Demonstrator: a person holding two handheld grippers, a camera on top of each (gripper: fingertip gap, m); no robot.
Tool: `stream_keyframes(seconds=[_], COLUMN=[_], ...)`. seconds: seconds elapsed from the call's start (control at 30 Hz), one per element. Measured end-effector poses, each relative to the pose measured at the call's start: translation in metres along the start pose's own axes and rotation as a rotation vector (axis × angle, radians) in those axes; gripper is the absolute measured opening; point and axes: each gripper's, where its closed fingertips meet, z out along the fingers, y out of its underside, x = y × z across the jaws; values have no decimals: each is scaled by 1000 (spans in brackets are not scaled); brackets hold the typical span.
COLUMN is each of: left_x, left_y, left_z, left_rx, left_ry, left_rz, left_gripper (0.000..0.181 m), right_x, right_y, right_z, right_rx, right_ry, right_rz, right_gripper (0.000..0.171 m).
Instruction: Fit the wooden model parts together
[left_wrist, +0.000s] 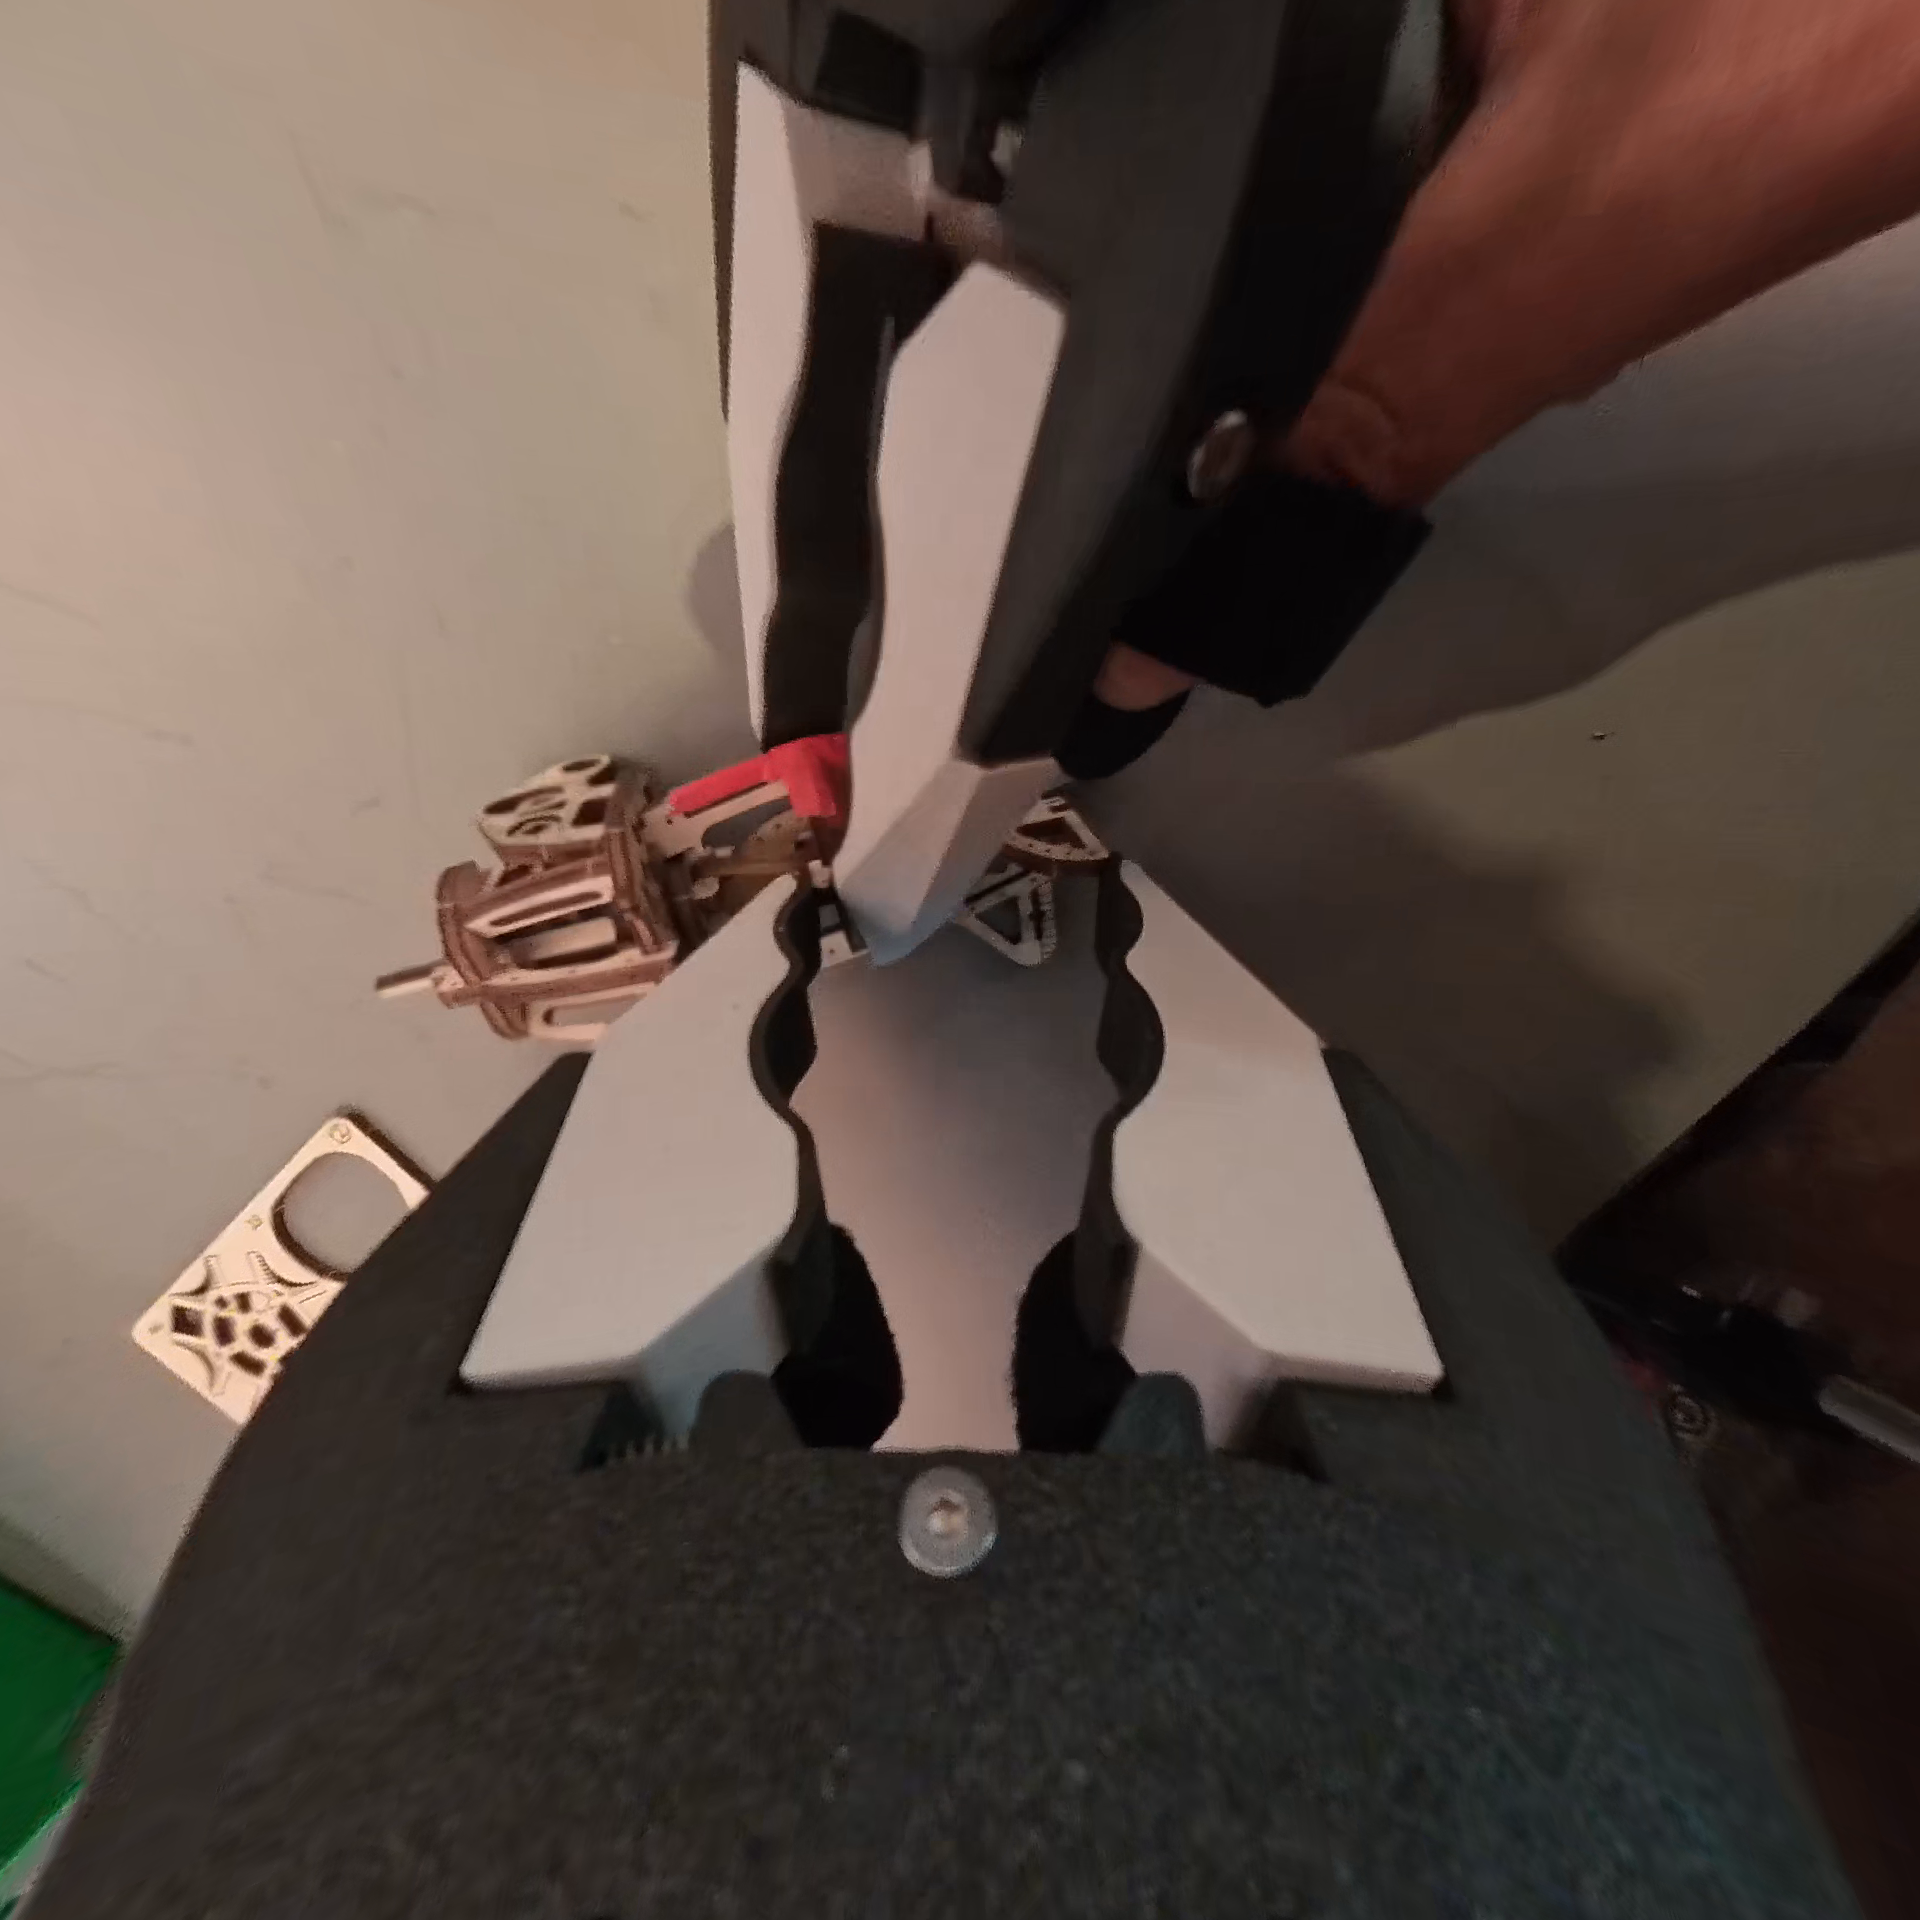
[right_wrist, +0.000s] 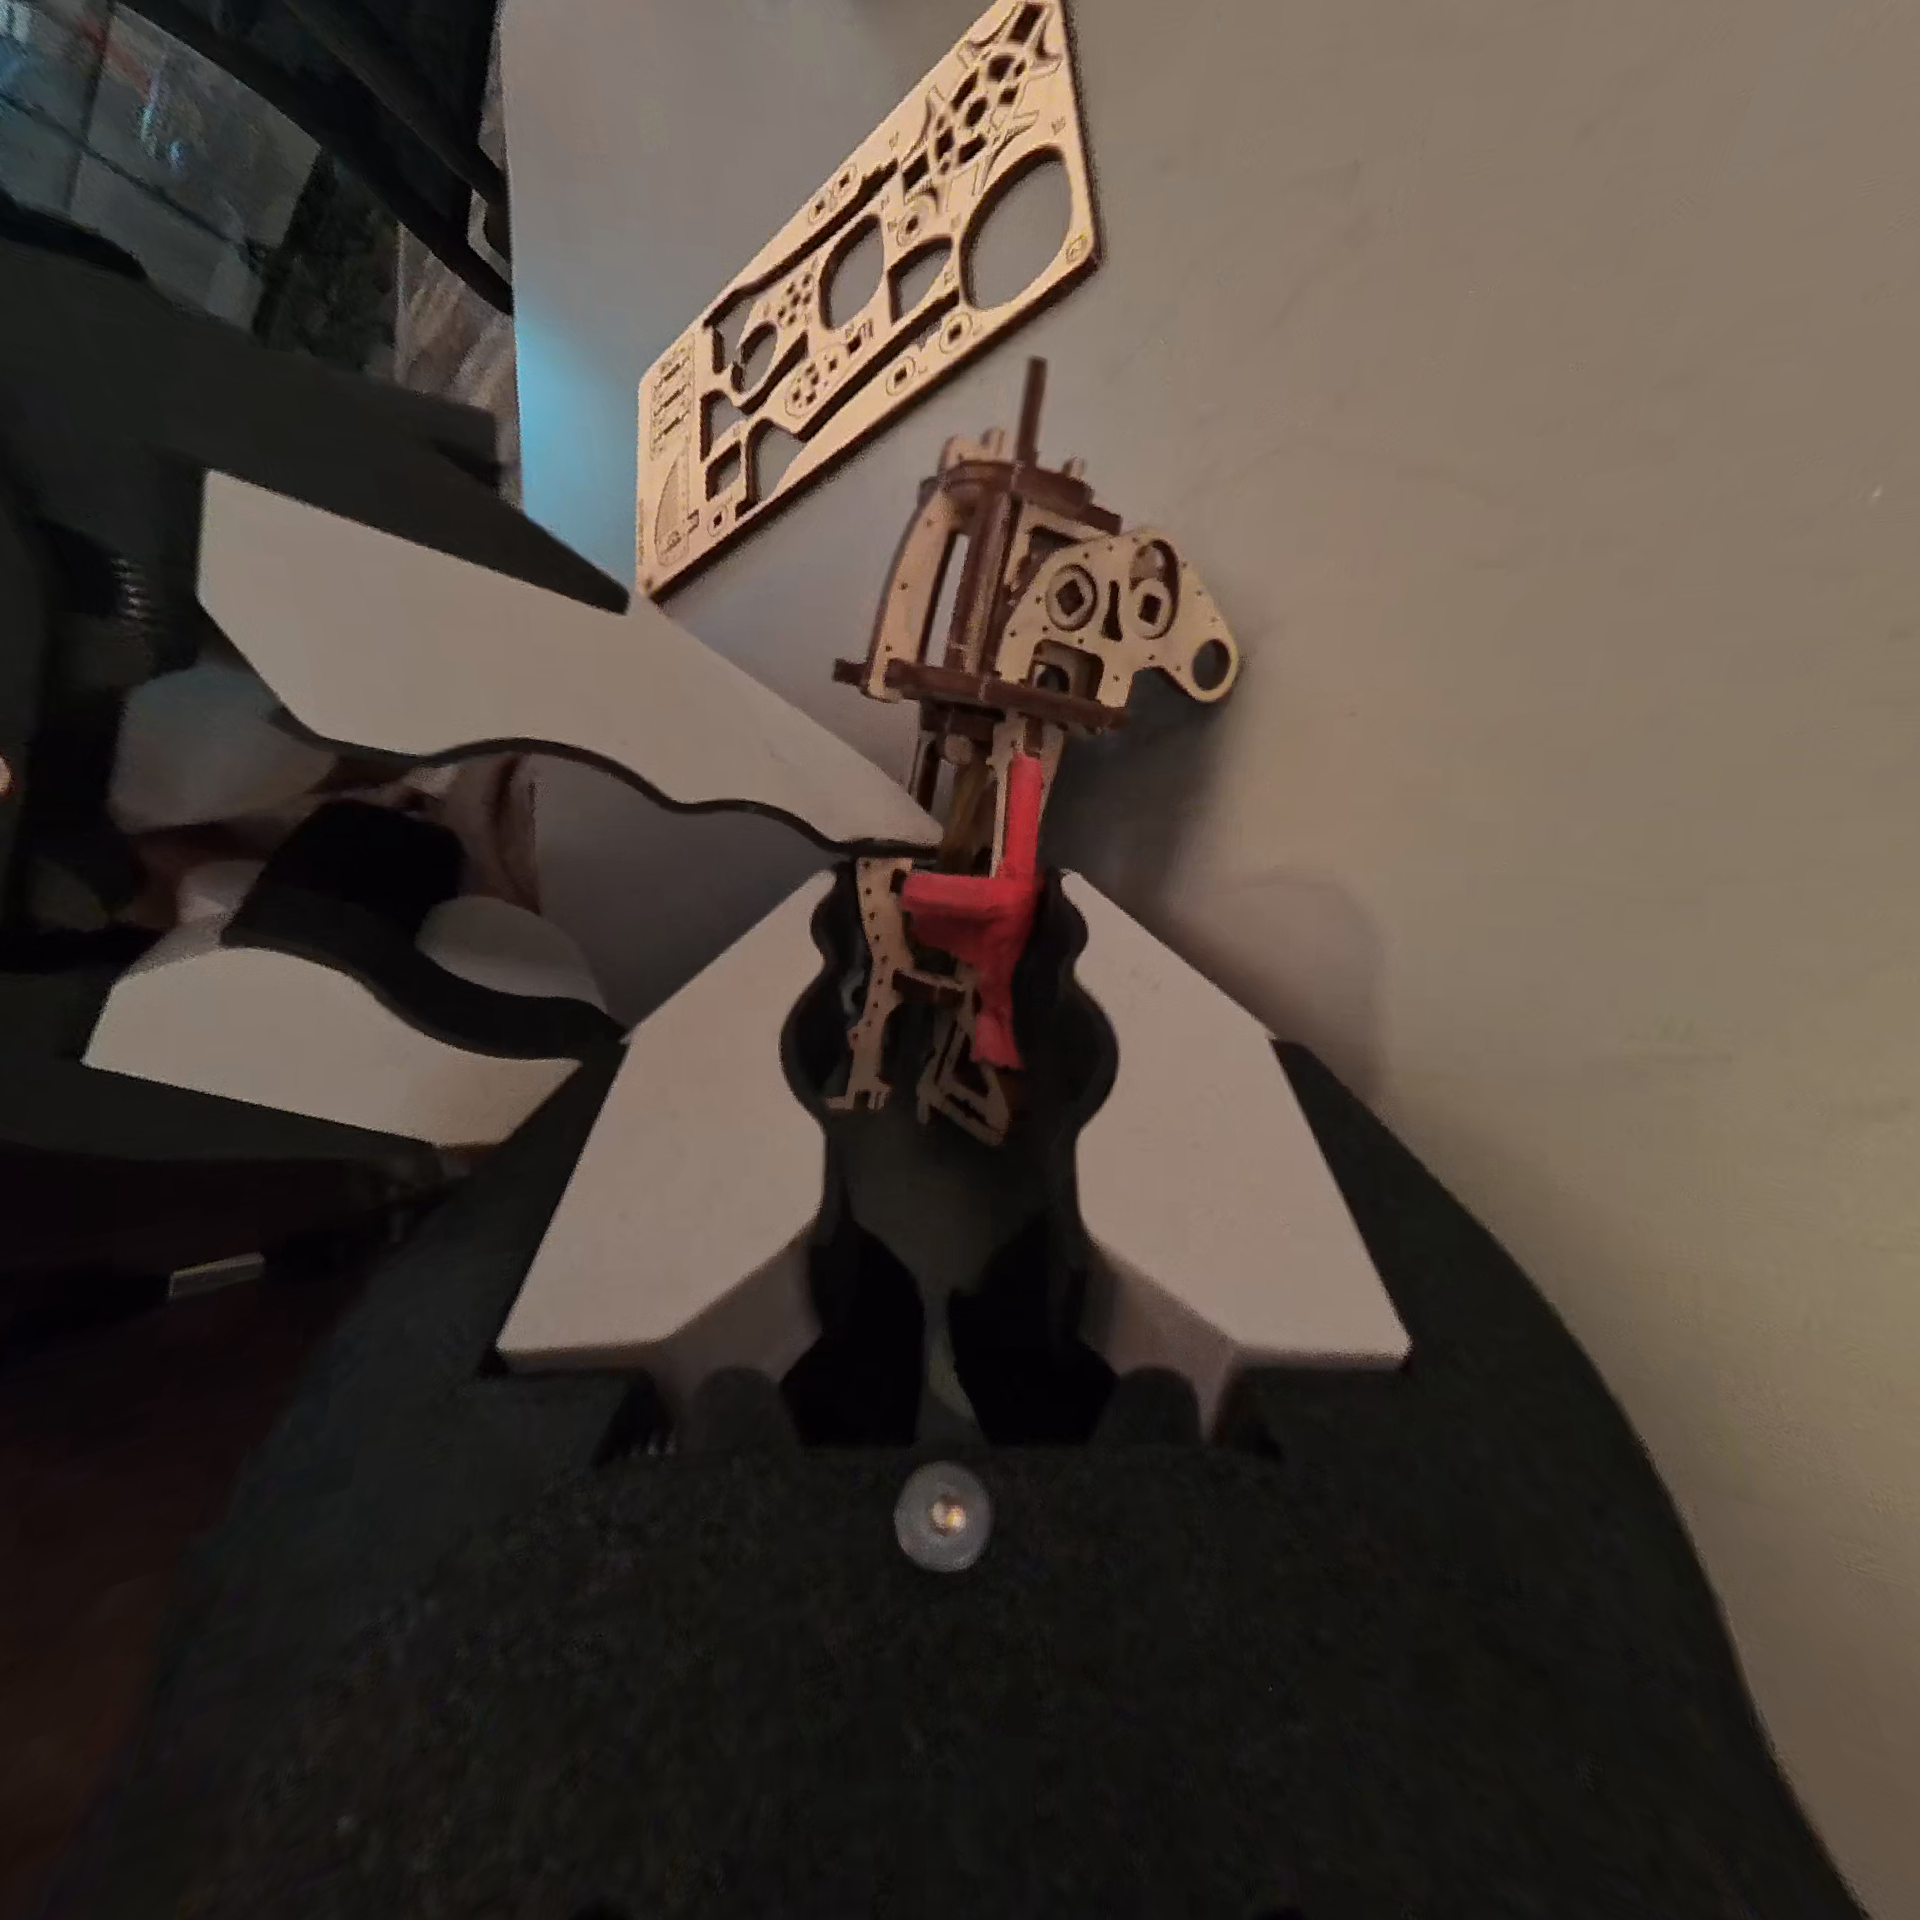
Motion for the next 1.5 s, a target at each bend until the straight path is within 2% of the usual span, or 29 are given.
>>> stream_keyframes(seconds=[0.17, 0.33, 0.8, 1.0, 1.3, 1.5], left_x=[0, 0, -3, -5, -5, -7], left_y=[2, 3, 3, 4, 4, 3], left_z=[-1, -2, -1, -1, -1, 0], left_rx=[-91, -158, -162, -178, -186, -189], left_ry=[20, 25, 38, 29, 32, 39], left_rz=[23, 97, 177, 172, 160, 153], left_gripper=[52, 51, 52, 51, 52, 52], right_x=[1, 1, 2, 2, 0, 3], right_y=[3, 3, -1, 0, -5, -5], right_z=[-1, -2, -2, -2, -3, -3], right_rx=[-17, -6, 32, -2, 38, 40], right_ry=[49, 42, -69, -53, -123, -97], right_rz=[-60, -30, 132, 106, 176, 149], right_gripper=[34, 34, 34, 34, 37, 34])
